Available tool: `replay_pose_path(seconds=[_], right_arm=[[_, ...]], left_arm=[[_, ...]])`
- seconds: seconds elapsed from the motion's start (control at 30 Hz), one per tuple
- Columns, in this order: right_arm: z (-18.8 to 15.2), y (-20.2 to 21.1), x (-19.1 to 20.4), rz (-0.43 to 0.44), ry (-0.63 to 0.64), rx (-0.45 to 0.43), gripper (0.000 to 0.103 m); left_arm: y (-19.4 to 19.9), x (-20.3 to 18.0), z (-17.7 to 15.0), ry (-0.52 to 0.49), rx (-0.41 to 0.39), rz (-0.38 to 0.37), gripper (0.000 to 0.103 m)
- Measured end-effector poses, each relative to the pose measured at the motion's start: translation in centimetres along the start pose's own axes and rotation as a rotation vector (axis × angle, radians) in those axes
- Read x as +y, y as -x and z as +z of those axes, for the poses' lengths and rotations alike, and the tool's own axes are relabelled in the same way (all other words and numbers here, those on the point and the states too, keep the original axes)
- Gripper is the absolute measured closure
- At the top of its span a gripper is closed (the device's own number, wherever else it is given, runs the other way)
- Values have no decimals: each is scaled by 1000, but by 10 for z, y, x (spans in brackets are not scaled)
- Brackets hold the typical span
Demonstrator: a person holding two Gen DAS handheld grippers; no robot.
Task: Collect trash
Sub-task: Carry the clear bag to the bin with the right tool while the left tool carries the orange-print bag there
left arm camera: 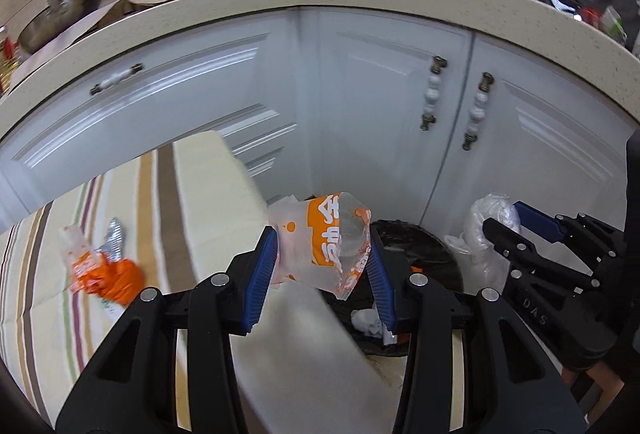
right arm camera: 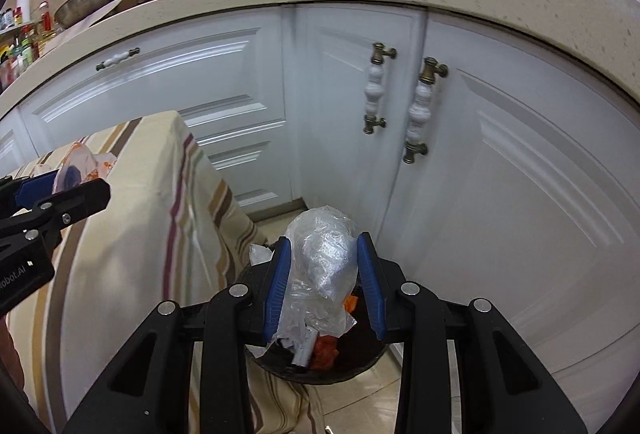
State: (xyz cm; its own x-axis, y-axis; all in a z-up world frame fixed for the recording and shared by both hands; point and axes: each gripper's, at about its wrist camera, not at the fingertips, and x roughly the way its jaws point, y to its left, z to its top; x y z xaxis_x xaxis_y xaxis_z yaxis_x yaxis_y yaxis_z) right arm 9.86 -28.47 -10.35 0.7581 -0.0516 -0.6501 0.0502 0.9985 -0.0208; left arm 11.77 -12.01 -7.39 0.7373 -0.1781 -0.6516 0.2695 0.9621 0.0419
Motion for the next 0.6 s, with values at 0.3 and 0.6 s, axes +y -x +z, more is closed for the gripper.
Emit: replay_pose_path(seconds=[0.3,0.6], right_arm=[[-1,-19,-18,-36,-20,7,68],[1,-39,-24,-76,-34,18,52]], left_arm=[[-38,-32,10,-49,30,-14,59],[-66,-29,14,-35,78,-6,47]])
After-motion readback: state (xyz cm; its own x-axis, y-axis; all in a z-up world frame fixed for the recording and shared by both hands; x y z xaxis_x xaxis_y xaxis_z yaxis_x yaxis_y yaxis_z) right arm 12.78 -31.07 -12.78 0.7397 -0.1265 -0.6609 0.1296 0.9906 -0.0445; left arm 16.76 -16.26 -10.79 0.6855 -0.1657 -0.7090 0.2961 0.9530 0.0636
